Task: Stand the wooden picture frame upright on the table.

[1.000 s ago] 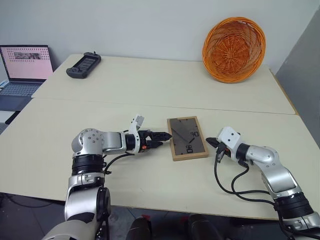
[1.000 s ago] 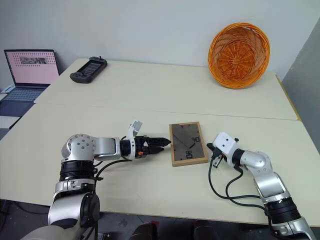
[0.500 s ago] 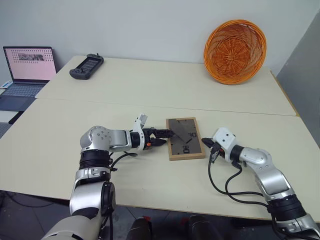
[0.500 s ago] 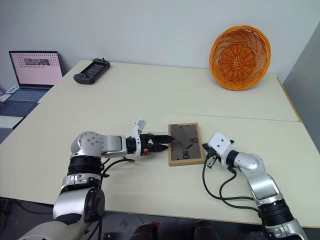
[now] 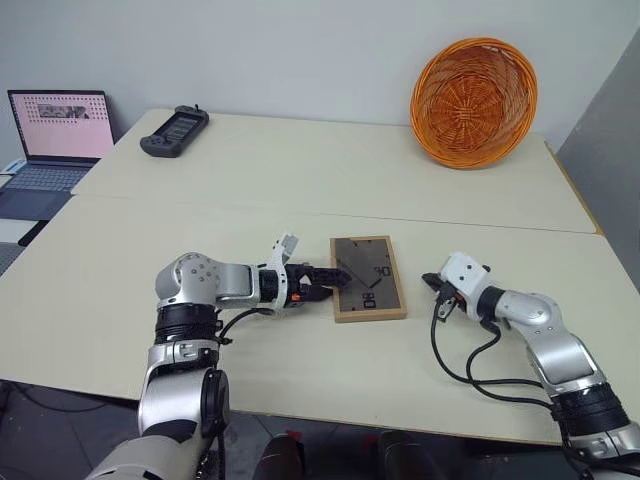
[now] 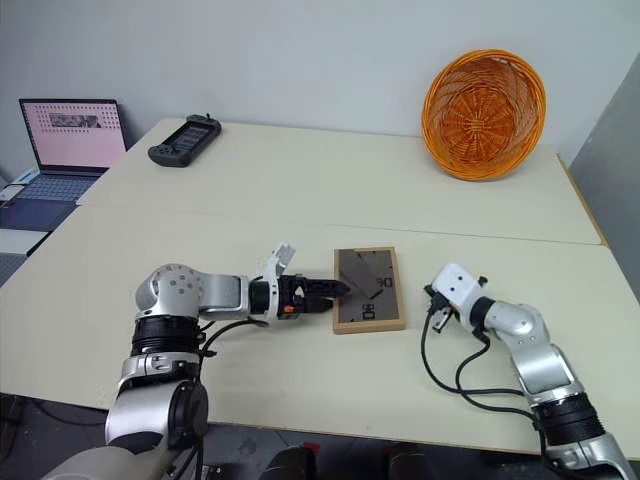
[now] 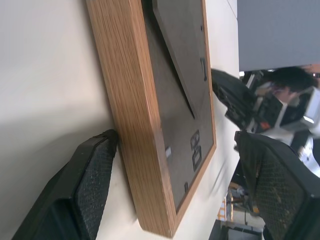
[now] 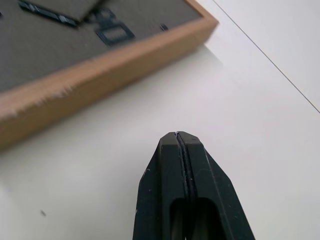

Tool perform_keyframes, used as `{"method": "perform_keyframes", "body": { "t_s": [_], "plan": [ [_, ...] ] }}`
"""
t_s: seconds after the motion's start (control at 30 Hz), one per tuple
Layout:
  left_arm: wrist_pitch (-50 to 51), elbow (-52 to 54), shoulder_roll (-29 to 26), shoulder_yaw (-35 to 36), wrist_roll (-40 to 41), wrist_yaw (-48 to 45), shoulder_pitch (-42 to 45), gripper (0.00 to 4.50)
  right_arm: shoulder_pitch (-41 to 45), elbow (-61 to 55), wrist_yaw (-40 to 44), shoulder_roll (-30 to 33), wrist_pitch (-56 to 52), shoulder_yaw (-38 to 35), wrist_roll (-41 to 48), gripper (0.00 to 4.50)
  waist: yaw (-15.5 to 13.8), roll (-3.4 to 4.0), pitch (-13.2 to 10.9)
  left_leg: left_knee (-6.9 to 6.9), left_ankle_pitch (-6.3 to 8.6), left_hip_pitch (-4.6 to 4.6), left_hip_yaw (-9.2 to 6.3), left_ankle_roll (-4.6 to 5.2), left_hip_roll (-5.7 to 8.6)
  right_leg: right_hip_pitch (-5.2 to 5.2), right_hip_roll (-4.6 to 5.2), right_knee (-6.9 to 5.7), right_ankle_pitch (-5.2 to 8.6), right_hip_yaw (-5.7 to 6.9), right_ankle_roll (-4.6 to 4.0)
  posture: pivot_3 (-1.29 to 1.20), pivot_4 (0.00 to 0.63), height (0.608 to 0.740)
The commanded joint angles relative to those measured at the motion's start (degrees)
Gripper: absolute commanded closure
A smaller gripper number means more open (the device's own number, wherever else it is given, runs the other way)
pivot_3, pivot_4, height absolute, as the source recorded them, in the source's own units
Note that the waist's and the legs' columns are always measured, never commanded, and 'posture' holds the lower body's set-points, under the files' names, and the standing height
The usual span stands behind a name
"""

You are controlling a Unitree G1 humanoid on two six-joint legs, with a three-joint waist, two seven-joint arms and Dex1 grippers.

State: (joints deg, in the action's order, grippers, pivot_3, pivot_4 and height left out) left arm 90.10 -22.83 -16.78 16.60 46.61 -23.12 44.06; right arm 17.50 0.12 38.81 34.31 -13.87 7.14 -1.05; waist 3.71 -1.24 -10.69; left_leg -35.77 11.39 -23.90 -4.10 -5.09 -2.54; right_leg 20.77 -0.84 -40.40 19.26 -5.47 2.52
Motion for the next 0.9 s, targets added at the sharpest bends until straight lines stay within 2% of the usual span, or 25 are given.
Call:
{"method": "perform_keyframes", "body": {
  "t_s": [0.03, 0.17, 0.4, 0.57, 0.9],
  "plan": [
    [2.37, 0.35, -0.48, 0.24, -1.21, 0.2, -1.21, 0.5, -0.41, 0.09, 0.25, 1.45, 2.06, -2.1, 0.1, 4.5, 0.0, 0.0, 0.0, 0.0, 0.0, 0.0, 0.0, 0.0, 0.0, 0.0, 0.0, 0.01, 0.0, 0.0, 0.0, 0.0, 0.15, 0.74],
    [2.07, 0.08, -0.14, 0.84, -1.8, 0.35, -0.84, 0.5, -1.12, -1.28, -0.3, -0.14, 0.82, -1.6, 1.1, 4.5, 0.02, 0.0, 0.0, 0.01, 0.0, 0.0, 0.01, 0.0, 0.0, 0.0, 0.0, 0.02, 0.0, -0.01, 0.0, 0.0, 0.15, 0.74],
    [1.53, -0.28, 0.35, 1.35, -2.51, 0.63, -0.45, 0.5, -0.49, -13.24, -1.29, -6.42, -9.64, -0.66, 5.21, 4.5, 0.03, 0.0, 0.0, 0.03, 0.0, 0.0, 0.0, -0.01, -0.03, 0.0, -0.01, 0.03, 0.0, -0.01, 0.0, 0.0, 0.15, 0.74],
    [1.83, 0.16, 0.84, 1.76, -2.58, 0.75, -0.14, 0.5, 0.34, -15.38, -2.63, -8.76, -13.44, -0.1, 5.74, 4.5, -0.14, 0.0, 0.0, 0.03, 0.0, -0.01, -0.02, -0.01, -0.02, 0.0, 0.0, 0.04, 0.0, 0.01, 0.0, 0.0, 0.15, 0.74],
    [1.04, -1.11, 0.51, 2.12, -3.47, 0.21, 1.34, 0.5, -1.09, -11.49, -1.95, -5.11, -10.25, -0.22, 4.15, 4.5, -0.21, 0.0, 0.0, 0.04, 0.0, -0.02, 0.0, 0.0, -0.02, 0.0, -0.01, 0.11, 0.0, 0.01, 0.0, 0.0, 0.15, 0.74]
  ]
}}
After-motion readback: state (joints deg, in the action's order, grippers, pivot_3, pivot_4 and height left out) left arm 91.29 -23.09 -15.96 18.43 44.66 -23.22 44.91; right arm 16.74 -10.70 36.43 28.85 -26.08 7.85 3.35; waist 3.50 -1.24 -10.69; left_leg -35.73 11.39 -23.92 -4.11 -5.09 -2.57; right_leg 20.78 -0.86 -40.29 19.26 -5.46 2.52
